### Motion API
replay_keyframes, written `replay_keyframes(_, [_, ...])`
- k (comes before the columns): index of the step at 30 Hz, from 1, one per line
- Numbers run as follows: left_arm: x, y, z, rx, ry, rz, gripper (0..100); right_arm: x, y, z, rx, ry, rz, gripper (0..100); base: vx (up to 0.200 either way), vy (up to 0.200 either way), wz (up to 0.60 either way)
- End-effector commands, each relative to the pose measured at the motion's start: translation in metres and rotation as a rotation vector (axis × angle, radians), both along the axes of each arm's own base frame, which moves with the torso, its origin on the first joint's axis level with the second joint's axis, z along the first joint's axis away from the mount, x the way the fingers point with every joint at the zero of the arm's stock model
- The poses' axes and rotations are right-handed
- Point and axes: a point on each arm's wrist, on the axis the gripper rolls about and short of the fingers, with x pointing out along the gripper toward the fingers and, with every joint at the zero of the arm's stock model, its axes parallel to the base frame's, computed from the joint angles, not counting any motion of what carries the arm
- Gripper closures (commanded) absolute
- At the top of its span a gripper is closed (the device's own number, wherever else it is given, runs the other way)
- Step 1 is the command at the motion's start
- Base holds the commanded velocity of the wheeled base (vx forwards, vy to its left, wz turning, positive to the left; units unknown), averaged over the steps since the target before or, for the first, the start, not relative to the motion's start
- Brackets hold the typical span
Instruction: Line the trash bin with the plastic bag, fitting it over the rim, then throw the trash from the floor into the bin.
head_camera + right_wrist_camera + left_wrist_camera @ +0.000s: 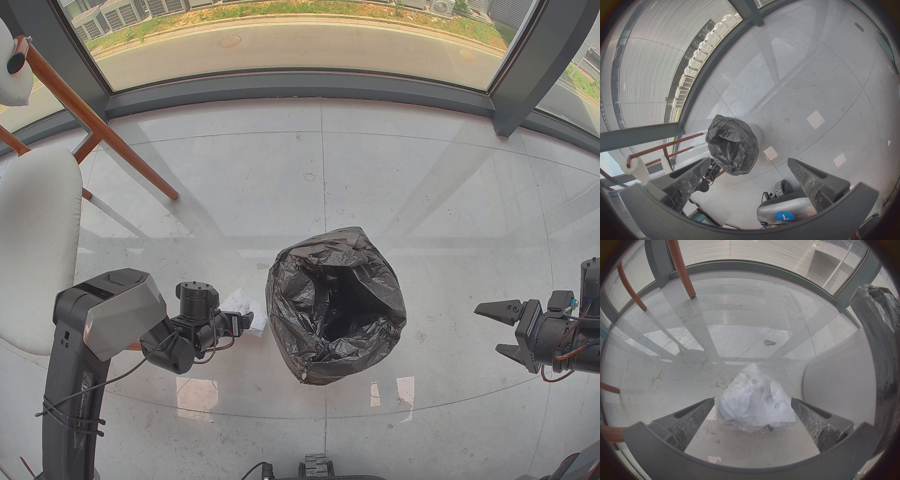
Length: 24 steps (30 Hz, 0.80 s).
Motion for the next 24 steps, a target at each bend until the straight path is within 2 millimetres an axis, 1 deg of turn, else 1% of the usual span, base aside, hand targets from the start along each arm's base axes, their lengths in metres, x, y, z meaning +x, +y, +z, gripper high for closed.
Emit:
replay_keyframes(1, [0.012,-0.003,-0.024,0.004,0.002,0.005,0,0.000,0.000,0.000,0.001,0.000,-0.001,0,0.000,0.000,0.00])
replay_keyframes(5, [0.018,-0.004,-0.026,0.010,-0.016,0.028,0,0.000,0.000,-0.001,0.002,0.004,0.001,0,0.000,0.000,0.00])
replay_keyframes(6, [0.019,-0.004,-0.028,0.010,-0.017,0.029,100,0.000,0.000,-0.001,0.001,0.005,0.000,0,0.000,0.000,0.00])
replay_keyframes(18, [0.020,-0.004,-0.032,0.003,-0.019,0.034,100,0.001,0.001,0.000,0.002,0.002,0.001,0,0.000,0.000,0.00])
replay_keyframes(21, [0.019,-0.004,-0.026,-0.001,-0.037,0.036,100,0.000,0.000,-0.002,0.001,0.008,-0.001,0,0.000,0.000,0.00])
replay_keyframes(22, [0.018,-0.003,-0.017,-0.002,-0.056,0.035,100,-0.001,0.000,-0.002,0.002,0.007,0.001,0,0.000,0.000,0.00])
replay_keyframes(24, [0.017,-0.003,0.009,-0.015,-0.106,0.035,100,-0.001,-0.001,-0.002,0.004,0.008,-0.004,0,0.000,0.000,0.00])
